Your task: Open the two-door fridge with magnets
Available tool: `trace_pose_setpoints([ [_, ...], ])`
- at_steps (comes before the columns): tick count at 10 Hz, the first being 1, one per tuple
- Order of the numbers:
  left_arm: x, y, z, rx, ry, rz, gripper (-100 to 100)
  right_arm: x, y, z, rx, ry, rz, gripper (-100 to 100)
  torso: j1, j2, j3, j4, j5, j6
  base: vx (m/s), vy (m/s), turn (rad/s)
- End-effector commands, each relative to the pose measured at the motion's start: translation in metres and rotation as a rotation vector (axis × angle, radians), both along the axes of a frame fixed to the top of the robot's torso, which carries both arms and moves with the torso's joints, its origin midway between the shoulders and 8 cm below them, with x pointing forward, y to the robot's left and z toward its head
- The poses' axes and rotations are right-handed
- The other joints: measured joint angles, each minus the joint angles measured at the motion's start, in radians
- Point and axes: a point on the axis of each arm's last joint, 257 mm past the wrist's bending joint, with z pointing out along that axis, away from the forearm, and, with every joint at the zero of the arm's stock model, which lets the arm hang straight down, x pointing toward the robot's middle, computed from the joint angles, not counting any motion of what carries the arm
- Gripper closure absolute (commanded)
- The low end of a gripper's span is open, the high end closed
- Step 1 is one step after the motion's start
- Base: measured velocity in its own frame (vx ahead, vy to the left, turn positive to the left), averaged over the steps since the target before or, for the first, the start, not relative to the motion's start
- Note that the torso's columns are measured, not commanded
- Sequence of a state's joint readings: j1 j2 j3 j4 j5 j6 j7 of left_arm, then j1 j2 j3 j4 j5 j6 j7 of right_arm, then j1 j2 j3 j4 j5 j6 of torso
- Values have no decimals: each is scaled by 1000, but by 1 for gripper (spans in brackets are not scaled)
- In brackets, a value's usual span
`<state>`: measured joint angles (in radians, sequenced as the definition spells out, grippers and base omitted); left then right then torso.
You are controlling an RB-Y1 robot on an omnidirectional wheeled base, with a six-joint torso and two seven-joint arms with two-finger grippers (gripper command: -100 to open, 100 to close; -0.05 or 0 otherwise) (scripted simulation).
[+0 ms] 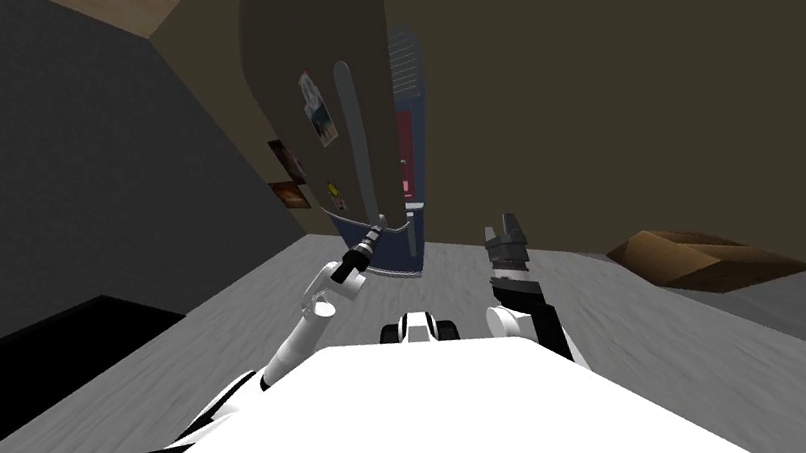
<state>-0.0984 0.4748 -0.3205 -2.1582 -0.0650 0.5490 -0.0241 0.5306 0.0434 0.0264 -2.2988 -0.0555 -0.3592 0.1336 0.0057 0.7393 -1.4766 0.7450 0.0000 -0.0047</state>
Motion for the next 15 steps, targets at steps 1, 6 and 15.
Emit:
trace_pose_setpoints([
  [1, -3, -4, 1, -1, -2, -13, 100, 0, 0, 0, 0, 0, 0, 0, -5, 0, 0, 0, -1, 1, -80, 78, -7],
  [6, -32, -34, 3, 7, -10, -110, 100, 0, 0, 0, 0, 0, 0, 0, 3, 3, 3, -3, 2, 1, -71, 243, -50],
  [15, -99, -89, 9, -2, -19, -303, 100, 0, 0, 0, 0, 0, 0, 0, 4, -3, -3, 1, 2, -1, -54, 274, -42],
])
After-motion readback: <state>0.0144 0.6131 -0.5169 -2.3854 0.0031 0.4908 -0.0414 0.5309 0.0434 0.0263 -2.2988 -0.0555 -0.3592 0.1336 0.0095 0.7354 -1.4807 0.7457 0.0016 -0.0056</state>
